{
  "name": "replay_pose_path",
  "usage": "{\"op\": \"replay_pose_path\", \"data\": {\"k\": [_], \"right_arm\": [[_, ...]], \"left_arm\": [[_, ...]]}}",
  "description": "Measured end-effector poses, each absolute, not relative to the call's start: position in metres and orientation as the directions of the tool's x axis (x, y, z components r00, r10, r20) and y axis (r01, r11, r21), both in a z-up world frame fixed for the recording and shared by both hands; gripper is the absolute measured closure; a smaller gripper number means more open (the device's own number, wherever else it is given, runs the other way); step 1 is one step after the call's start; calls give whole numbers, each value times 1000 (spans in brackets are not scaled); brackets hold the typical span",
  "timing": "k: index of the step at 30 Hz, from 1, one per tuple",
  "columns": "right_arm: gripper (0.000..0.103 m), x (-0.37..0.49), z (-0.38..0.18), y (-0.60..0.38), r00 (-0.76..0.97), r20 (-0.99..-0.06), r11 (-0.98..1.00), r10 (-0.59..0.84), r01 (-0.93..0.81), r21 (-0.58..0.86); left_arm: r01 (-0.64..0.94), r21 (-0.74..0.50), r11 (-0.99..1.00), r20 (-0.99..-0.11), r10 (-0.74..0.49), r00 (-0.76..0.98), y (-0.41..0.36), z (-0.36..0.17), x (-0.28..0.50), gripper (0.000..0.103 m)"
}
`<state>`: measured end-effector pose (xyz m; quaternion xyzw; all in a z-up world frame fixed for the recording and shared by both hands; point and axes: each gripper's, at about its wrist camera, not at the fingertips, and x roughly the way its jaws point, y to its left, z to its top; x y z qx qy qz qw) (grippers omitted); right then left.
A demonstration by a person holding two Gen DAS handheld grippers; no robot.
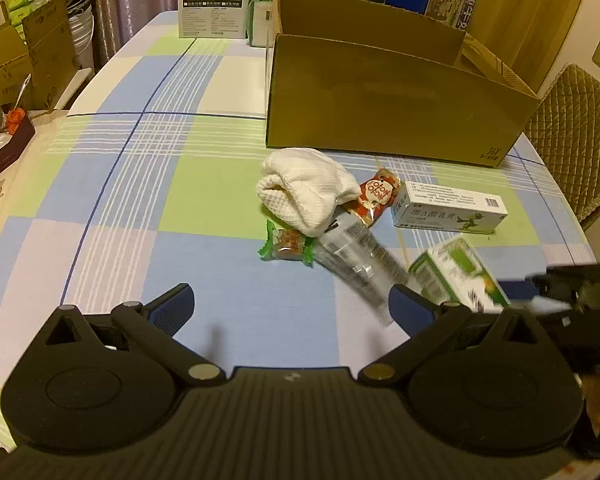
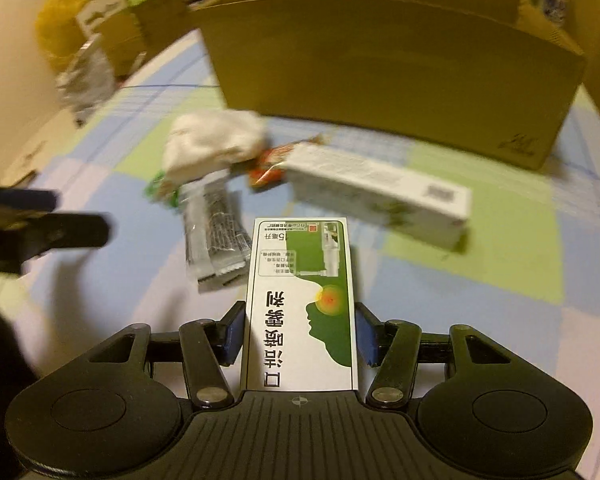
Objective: Organize objects
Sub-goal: 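Grasp the green-and-white medicine box with the right gripper while the left grasps the snack packet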
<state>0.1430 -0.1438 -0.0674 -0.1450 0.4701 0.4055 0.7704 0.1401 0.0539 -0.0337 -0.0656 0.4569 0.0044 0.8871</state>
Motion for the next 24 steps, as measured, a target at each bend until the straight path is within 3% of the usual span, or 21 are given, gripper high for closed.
{"op": "replay_pose_path", "data": {"k": [5, 11, 14, 16, 22, 24], "right_arm": [[51, 138, -69, -166, 293, -838, 672, 459, -732, 112], [51, 145, -67, -184, 389, -818, 731, 425, -680, 56], [51, 141, -67, -188, 400, -808, 727, 432, -685, 50], [51, 140, -71, -187, 401, -807, 728, 433, -684, 51], [49, 137, -77, -186, 395, -807, 724, 439, -688, 58], [49, 137, -77, -187, 392, -805, 724, 445, -686, 66]], "left_arm": [[-43, -126, 991, -806, -77, 587, 42, -39, 147, 3], [-37, -188, 982, -806, -132, 577, 16, -58, 173, 16], [-43, -143, 989, -821, -95, 563, 4, -69, 185, 30], [-59, -132, 989, -831, -78, 551, 0, -75, 191, 45], [19, -68, 997, -830, -67, 554, -8, -79, 180, 67], [58, -46, 997, -834, -70, 547, -11, -77, 171, 69]]}}
